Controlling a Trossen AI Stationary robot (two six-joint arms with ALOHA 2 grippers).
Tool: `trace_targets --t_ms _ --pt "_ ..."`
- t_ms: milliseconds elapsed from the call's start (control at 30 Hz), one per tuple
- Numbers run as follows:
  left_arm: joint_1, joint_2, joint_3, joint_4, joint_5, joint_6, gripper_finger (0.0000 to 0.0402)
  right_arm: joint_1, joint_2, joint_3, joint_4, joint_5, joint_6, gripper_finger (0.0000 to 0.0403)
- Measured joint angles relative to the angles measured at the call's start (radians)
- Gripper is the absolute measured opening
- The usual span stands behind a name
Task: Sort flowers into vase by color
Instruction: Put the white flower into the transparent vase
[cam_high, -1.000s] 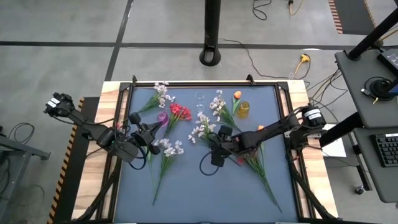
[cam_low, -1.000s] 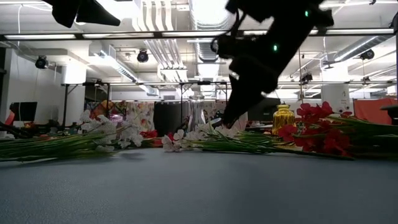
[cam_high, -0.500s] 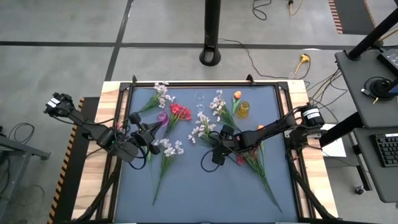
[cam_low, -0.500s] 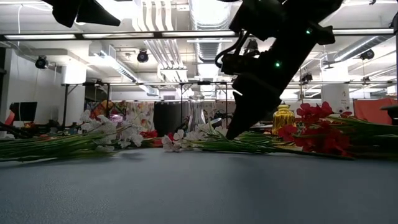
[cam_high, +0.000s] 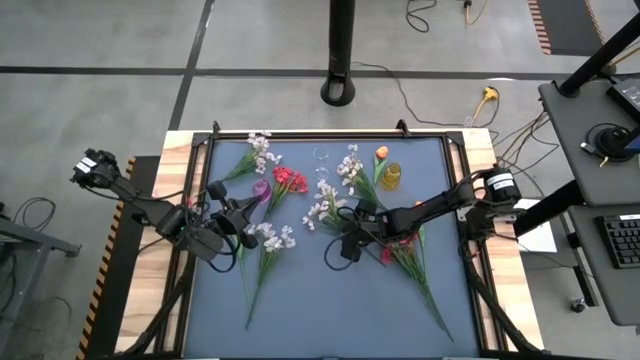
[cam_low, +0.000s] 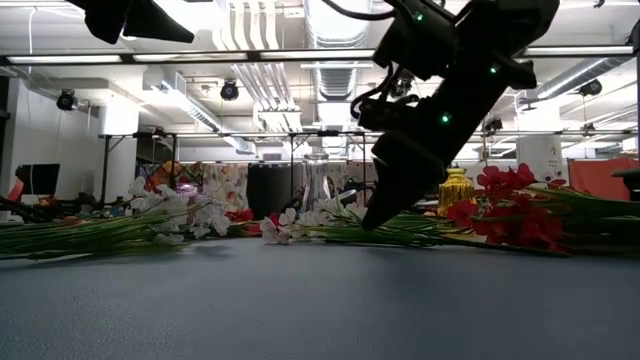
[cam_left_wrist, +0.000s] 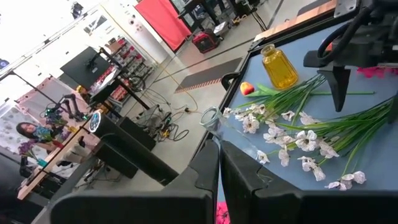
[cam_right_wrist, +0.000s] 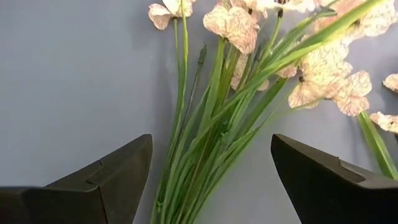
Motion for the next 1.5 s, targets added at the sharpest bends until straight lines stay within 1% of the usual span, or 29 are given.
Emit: trace_targets --t_ms 233,433,600,767,900,1100,1500 --pt "0.0 0.0 0.0 0.0 0.001 -0.02 0.0 0.0 0.0 -0.02 0.022 0.0 0.0 0.0314" --pt "0.0 0.0 0.0 0.002 0.005 -0.03 0.0 0.0 0.0 -0.059 0.097 -0.003 -0.006 0.0303" --pt "0.0 0.0 0.0 0.004 0.005 -0.03 0.0 0.0 0.0 -0.063 0.105 -0.003 -0.007 0.0297" --pt "0.0 0.0 0.0 0.006 0.005 -0.03 0.0 0.0 0.036 -0.064 0.116 -0.001 -0.013 0.0296" --pt "0.0 0.0 0.0 0.008 0.005 -0.03 0.0 0.001 0.073 -0.06 0.138 0.006 -0.012 0.0287" --pt "0.0 0.0 0.0 0.007 0.005 -0.03 0.0 0.001 0.064 -0.058 0.142 0.003 -0.013 0.0251" --pt "0.0 0.0 0.0 0.008 0.003 -0.03 0.0 0.0 0.028 -0.061 0.128 0.005 -0.011 0.0142"
